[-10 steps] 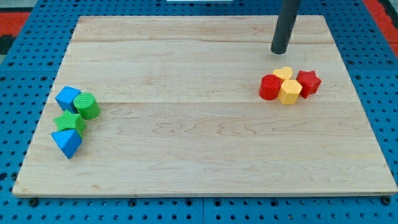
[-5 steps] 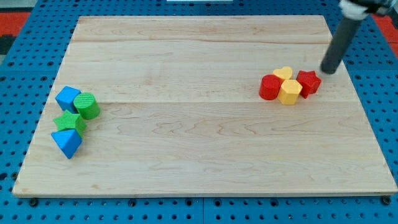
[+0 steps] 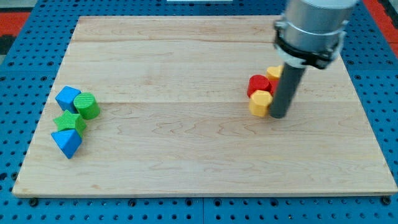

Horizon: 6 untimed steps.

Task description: Separate the yellow blocks from red blocks

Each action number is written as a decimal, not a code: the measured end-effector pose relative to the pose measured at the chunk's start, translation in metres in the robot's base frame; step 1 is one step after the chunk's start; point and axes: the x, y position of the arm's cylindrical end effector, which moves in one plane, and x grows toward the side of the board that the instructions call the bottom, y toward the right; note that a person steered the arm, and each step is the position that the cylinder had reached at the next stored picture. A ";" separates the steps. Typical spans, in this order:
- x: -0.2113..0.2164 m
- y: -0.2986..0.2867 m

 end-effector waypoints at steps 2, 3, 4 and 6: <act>0.000 -0.062; 0.009 0.033; -0.009 0.051; -0.047 0.050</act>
